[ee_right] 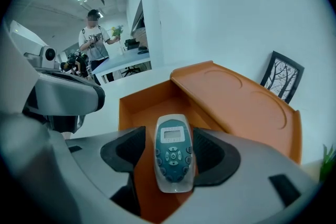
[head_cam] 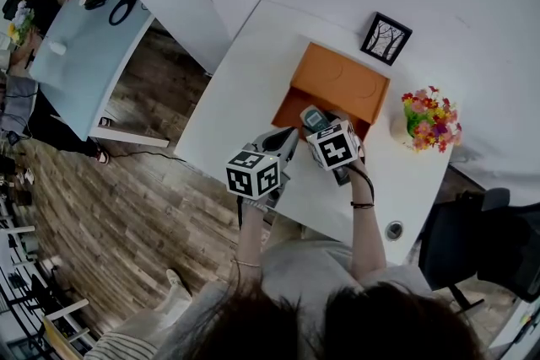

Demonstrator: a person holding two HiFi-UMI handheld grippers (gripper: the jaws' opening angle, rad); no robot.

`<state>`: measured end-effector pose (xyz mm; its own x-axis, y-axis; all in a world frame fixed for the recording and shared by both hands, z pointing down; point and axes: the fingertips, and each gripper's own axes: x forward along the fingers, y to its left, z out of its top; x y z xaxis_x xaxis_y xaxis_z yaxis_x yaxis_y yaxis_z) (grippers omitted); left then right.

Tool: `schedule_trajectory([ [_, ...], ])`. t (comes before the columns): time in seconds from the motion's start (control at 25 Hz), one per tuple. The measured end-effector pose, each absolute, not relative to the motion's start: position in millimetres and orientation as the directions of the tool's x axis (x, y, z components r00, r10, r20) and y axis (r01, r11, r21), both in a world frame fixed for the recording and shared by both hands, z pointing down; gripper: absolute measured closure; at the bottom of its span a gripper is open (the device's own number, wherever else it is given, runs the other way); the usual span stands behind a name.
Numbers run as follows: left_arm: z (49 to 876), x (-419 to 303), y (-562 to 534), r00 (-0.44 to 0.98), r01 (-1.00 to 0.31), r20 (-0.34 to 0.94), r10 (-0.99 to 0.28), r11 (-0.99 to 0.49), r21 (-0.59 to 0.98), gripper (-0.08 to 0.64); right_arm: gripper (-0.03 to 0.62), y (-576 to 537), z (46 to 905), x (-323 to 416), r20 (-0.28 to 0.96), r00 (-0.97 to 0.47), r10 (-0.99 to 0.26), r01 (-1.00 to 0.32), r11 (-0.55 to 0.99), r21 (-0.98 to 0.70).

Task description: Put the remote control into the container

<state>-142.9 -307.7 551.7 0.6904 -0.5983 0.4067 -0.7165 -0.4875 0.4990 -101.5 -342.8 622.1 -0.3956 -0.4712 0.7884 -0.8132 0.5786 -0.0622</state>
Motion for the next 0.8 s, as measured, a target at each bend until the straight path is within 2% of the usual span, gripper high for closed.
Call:
schedule_trajectory([
  [0.12, 547, -140, -306, 0.694, -0.713, 0.397, -0.601, -0.5, 0.491, 0.557, 0.346, -342, 613, -100, 0.768, -0.399, -0.501, -0.821, 0.568, -0.056],
  [0.48, 527, -128, -305, 0.709, -0.7, 0.36, -0.606, -0.548, 0.458, 0.557, 0.542, -342, 578, -96, 0.666, -0.454, -0.592, -0.835, 0.543, -0.087],
  [0.8, 512, -119, -303, 0.721, -0.689, 0.329, -0.61, -0.582, 0.432, 0.557, 0.589, -335, 545, -101, 0.573, -0.518, -0.635, -0.82, 0.56, -0.121],
])
